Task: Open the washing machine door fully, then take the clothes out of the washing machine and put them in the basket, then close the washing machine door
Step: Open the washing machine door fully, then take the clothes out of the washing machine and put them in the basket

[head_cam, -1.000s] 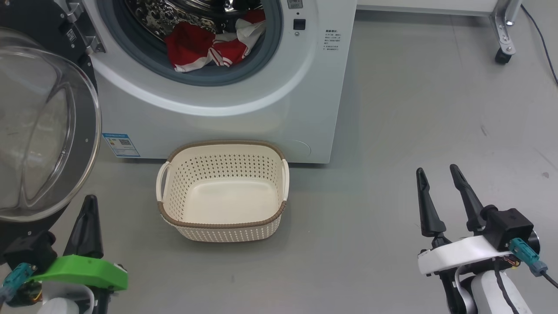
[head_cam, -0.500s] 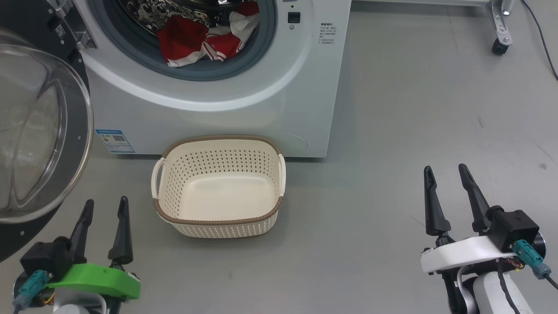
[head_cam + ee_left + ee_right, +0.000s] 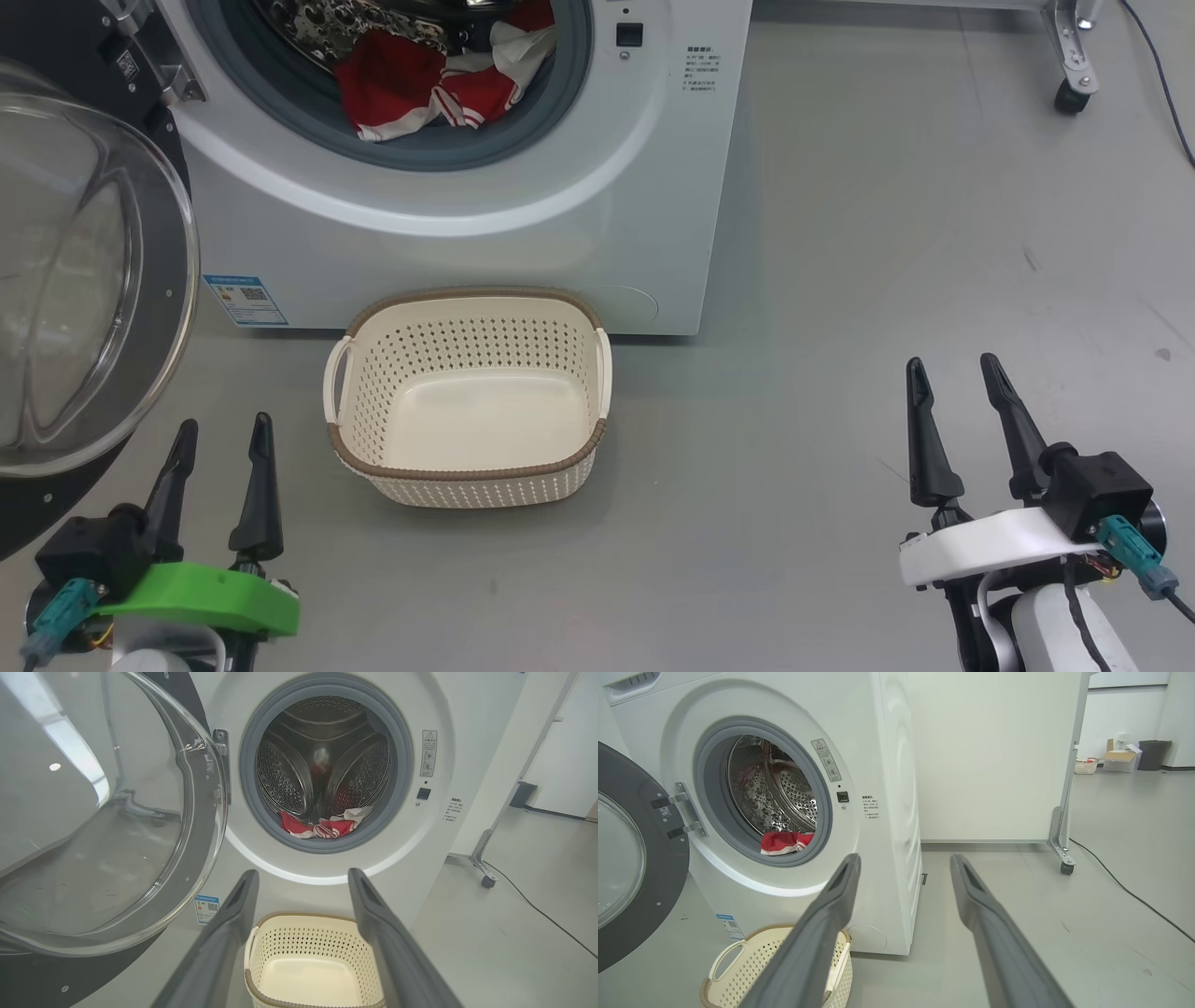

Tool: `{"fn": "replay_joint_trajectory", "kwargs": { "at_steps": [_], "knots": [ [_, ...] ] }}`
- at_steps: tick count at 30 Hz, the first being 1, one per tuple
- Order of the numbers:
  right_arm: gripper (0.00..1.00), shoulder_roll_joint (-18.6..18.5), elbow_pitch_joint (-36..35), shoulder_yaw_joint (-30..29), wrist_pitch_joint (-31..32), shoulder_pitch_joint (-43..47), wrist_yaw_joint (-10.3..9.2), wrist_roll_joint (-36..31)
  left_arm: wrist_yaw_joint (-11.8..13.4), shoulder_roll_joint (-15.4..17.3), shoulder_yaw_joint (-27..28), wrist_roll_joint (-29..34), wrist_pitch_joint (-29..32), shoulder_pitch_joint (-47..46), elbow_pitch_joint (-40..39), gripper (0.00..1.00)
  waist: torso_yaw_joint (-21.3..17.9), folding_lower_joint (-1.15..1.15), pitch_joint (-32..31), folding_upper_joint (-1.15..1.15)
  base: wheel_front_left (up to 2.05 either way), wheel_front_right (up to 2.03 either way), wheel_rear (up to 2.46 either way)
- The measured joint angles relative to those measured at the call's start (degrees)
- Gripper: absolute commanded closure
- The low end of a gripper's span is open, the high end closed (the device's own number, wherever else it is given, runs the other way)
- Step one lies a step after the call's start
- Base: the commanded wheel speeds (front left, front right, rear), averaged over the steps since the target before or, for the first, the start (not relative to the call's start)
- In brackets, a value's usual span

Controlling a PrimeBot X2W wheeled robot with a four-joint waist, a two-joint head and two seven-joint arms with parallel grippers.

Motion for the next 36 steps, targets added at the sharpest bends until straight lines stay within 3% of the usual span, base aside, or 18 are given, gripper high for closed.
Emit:
{"fn": "replay_joint_trajectory", "kwargs": {
  "at_steps": [36],
  "knots": [
    [0.0,0.21,0.05,0.33,0.01,0.04,0.01,-0.08,-0.01,-0.13,-0.05,-1.45,-0.02,1.1,-3.52,0.0,0.2,0.0,0.87,0.0,0.1,-0.19,0.08]
  ]
}}
